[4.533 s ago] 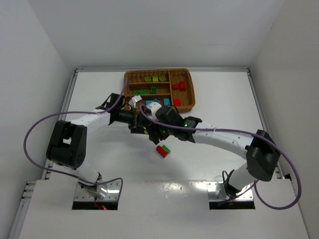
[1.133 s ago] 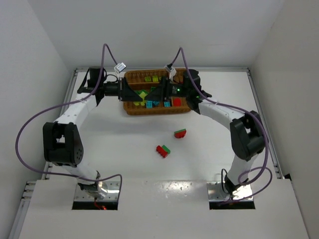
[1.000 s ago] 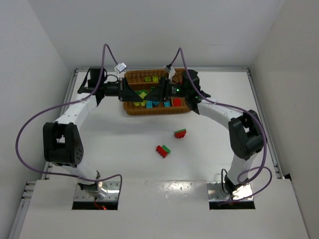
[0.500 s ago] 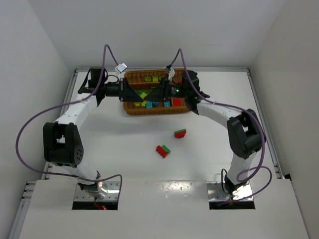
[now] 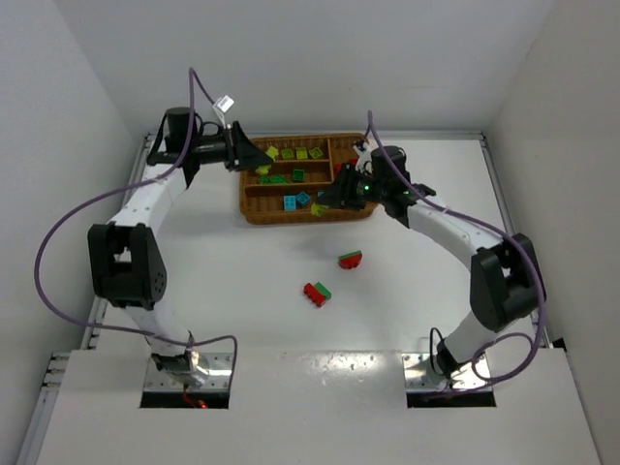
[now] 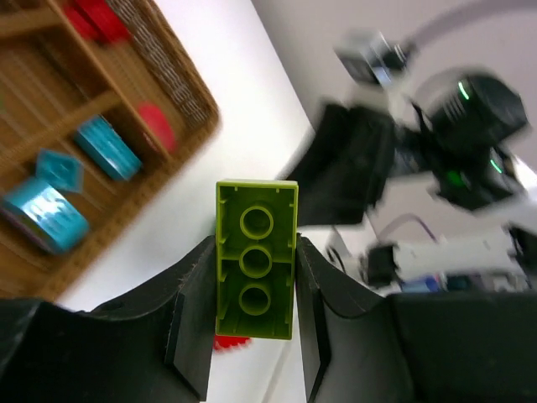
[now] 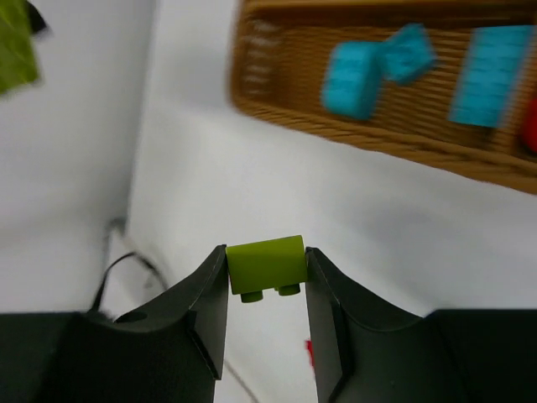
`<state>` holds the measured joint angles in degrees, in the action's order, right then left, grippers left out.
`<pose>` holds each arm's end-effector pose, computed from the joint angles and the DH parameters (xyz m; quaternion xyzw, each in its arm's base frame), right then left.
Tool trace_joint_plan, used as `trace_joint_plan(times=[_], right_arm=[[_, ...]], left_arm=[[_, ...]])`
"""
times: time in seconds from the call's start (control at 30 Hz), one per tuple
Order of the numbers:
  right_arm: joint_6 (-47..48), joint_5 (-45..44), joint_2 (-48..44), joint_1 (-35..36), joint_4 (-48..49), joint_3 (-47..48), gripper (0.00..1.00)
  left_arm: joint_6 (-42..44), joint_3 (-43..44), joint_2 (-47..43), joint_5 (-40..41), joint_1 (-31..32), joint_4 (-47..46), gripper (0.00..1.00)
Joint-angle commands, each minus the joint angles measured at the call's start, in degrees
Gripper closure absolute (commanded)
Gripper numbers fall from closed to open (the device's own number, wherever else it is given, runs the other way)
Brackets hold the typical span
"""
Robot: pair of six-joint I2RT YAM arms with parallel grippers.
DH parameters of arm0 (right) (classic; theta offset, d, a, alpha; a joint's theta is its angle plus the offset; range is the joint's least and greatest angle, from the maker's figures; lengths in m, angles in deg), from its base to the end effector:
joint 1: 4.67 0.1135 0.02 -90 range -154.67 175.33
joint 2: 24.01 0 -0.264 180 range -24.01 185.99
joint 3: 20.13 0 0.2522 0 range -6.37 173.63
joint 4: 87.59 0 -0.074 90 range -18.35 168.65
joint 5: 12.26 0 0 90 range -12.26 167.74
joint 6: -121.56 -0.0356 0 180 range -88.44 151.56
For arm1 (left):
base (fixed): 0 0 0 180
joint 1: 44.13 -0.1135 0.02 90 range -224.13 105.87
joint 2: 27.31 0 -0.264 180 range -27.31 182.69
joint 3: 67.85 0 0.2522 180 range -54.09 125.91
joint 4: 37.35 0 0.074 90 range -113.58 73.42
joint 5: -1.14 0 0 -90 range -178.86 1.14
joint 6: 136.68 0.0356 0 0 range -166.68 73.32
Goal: Sort the legos into containers by color
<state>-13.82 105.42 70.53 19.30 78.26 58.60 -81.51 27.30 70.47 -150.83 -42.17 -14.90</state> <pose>0.3359 0.1675 0.2553 0.0386 0.8483 0.4467 0.2817 0.3885 -0.0447 0.3250 0.0604 0.7720 -0.5574 0.2995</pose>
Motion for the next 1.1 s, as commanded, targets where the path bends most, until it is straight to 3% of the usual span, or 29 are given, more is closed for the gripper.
trace_joint_plan(times=[0.0, 0.03, 0.13, 0.23, 0.33, 0.47, 0.6, 0.67, 0.7, 0.77, 0.83, 1.07], right_arm=[[4.3, -19.7, -5.8, 0.0, -13.9, 4.2, 0.90], [4.3, -26.1, -6.4, 0.0, -15.5, 4.7, 0.90], [3.8, -33.6, -7.4, 0.0, -21.0, 6.1, 0.90], [4.4, -36.5, -6.8, 0.0, -23.6, 7.5, 0.90], [5.0, -37.0, -7.4, 0.0, -24.1, 7.5, 0.90], [6.3, -38.7, -7.4, 0.0, -24.1, 8.1, 0.90], [7.0, -39.2, -6.9, 0.0, -24.1, 9.4, 0.90], [7.5, -39.2, -6.2, 0.0, -24.1, 10.9, 0.90], [7.5, -39.2, -5.5, 0.0, -24.1, 10.9, 0.90], [7.5, -38.6, -4.7, 0.0, -24.1, 12.5, 0.90], [8.0, -38.6, -4.0, 0.0, -24.1, 13.1, 0.90], [8.0, -36.5, 1.8, 0.0, -23.1, 18.4, 0.90]], left_arm=[[-6.0, 8.0, 7.4, 9.6, 0.4, -3.4, 1.00], [-6.8, 13.7, 9.8, 11.9, 0.4, -0.9, 1.00], [-5.0, 26.9, 20.3, 20.1, 2.4, 6.5, 1.00], [-6.8, 33.6, 28.9, 25.6, 2.4, 6.5, 1.00], [-8.1, 45.6, 37.5, 28.9, 3.0, 6.5, 1.00], [-8.8, 53.2, 44.3, 34.3, 3.0, 6.5, 1.00], [-9.5, 53.9, 47.7, 36.1, 3.0, 6.5, 0.98], [-10.1, 54.4, 48.7, 36.1, 3.0, 6.0, 0.93], [-10.1, 54.4, 48.7, 35.4, 3.0, 6.0, 0.80], [-10.1, 54.4, 49.4, 35.3, 3.0, 6.0, 0.72], [-10.1, 54.4, 49.4, 34.0, 3.0, 5.4, 0.53], [-9.0, 54.4, 47.9, 31.6, 3.0, 5.4, 0.24]])
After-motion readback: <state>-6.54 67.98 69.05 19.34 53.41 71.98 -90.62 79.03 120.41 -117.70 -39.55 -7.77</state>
